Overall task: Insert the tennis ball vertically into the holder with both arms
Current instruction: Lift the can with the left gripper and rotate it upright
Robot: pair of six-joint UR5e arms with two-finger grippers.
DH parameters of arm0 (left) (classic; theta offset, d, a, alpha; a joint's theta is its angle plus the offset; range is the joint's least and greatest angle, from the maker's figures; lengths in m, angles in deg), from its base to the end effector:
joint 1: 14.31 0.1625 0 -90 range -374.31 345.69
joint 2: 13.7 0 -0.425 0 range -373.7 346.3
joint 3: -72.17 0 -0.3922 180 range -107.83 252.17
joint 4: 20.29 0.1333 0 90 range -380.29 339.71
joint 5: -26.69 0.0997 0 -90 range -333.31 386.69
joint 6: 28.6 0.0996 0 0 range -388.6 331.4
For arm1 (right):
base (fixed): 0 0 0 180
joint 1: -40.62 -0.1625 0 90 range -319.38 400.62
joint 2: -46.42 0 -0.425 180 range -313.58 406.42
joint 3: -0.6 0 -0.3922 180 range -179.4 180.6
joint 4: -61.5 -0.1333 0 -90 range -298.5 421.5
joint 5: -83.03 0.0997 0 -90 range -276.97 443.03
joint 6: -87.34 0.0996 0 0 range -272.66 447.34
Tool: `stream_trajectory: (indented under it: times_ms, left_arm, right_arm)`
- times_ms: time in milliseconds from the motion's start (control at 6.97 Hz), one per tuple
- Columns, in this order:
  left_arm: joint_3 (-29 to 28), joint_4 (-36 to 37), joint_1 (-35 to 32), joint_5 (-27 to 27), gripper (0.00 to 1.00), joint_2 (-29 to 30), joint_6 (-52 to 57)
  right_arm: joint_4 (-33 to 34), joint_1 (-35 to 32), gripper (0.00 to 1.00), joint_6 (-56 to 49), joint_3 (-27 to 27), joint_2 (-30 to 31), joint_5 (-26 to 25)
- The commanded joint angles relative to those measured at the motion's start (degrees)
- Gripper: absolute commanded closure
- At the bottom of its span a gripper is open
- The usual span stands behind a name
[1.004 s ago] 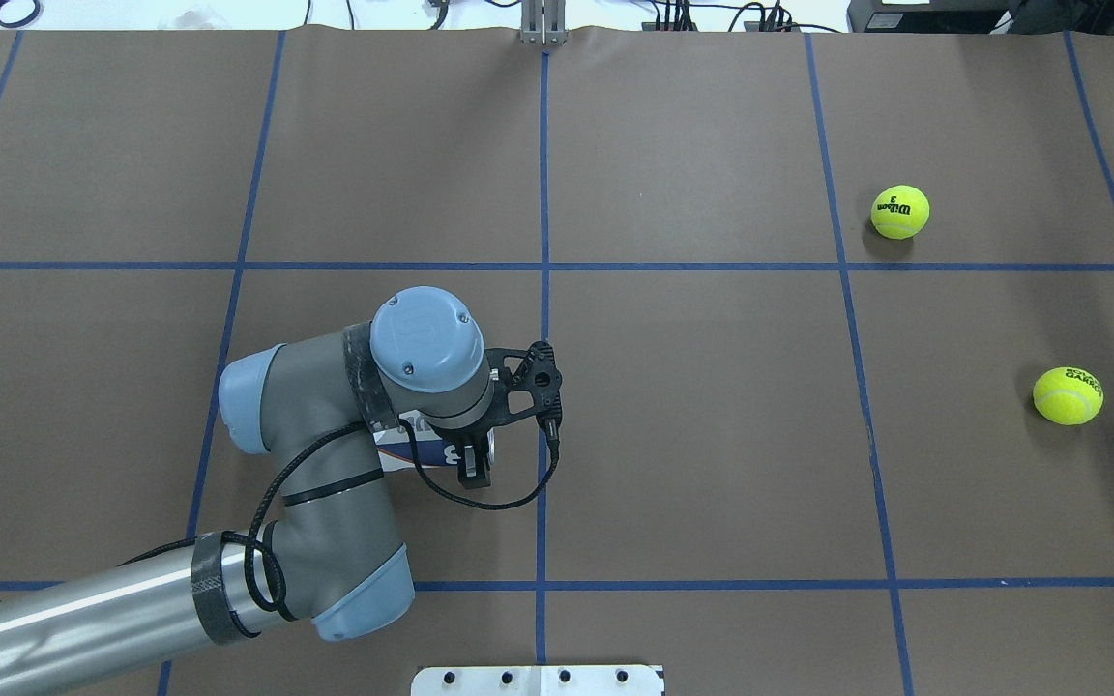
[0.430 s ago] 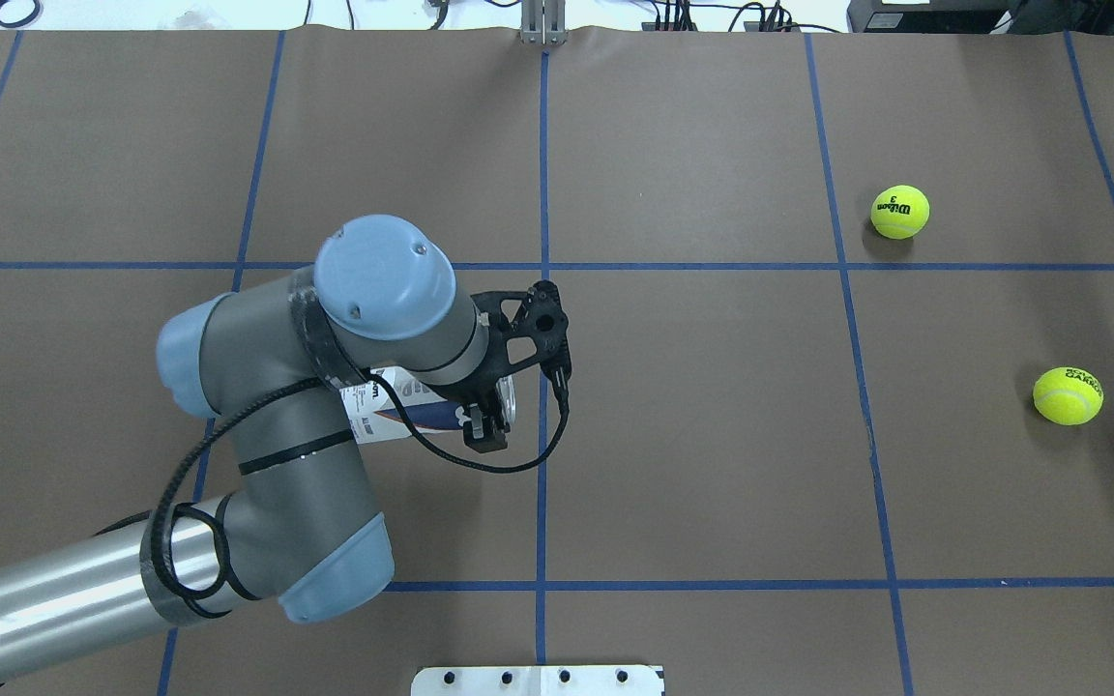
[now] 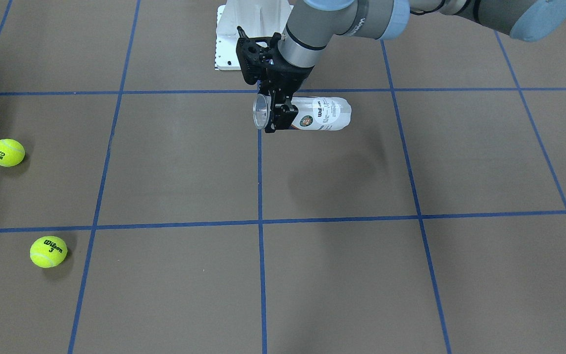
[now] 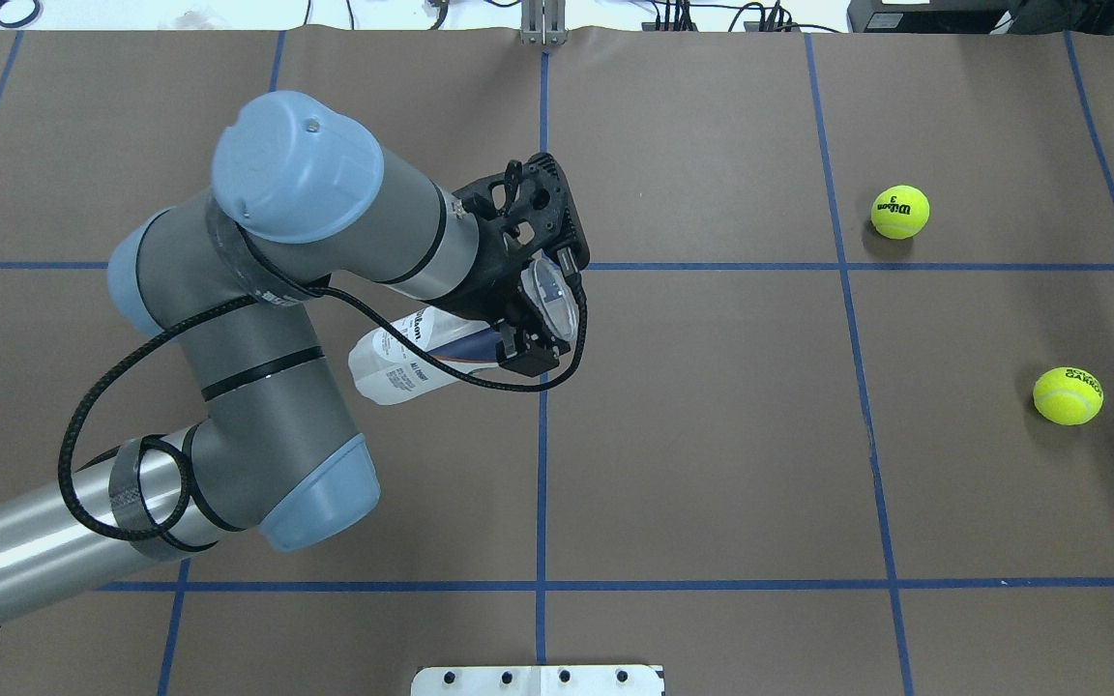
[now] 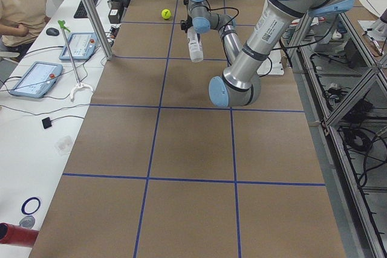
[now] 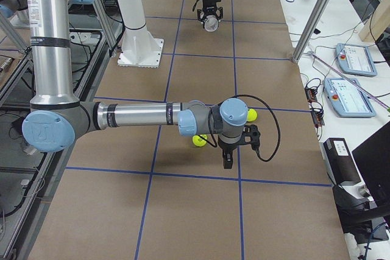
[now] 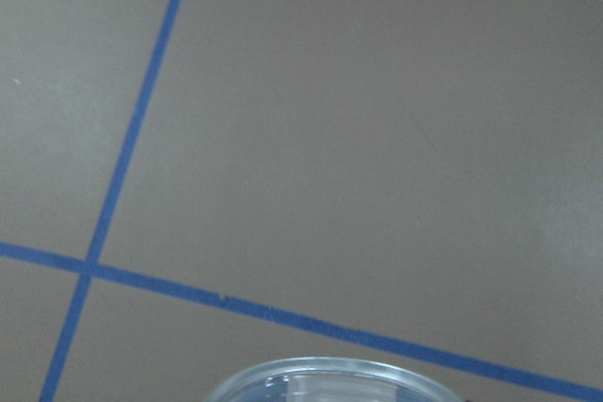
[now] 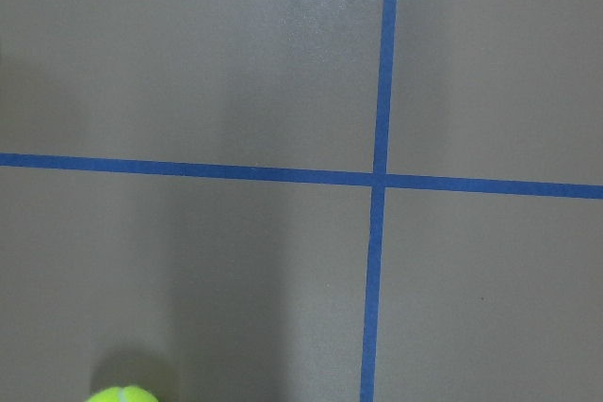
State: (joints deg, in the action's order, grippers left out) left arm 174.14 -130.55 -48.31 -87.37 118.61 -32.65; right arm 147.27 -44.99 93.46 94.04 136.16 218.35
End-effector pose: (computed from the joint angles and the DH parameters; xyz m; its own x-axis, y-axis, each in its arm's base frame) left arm 0.4699 -0.4287 0.0865 0.2000 0.9638 -0.1765 -0.2074 0.2177 0.9537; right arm 0.0239 -0.5050 0.6178 0.6977 -0.0455 0.7149 0.0014 0.9981 0.0621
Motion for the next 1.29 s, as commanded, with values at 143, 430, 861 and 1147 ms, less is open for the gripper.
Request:
stream_trajectory:
  times_ms: [143,430,861,1147]
  left_arm:
    - [-5.8,-33.2,-1.6,4.5,0.46,-1.4,-11.0]
    - [-18.8,-63.9,-1.1,11.0,0.50,-3.2,-17.8]
    - [-26.1,-81.3,-0.6,19.7,0.55,-3.3,-23.2]
    - [-27.8,-81.7,0.2,19.7,0.63,-3.4,-23.2]
  right_arm:
    - [0.0,0.0,0.00,0.0,0.1,0.0,0.0]
    - [-0.1,0.0,0.00,0.0,0.1,0.0,0.0]
    - [-0.1,0.0,0.00,0.4,0.3,0.0,0.1]
    - [-0.2,0.0,0.00,0.4,0.3,0.0,0.1]
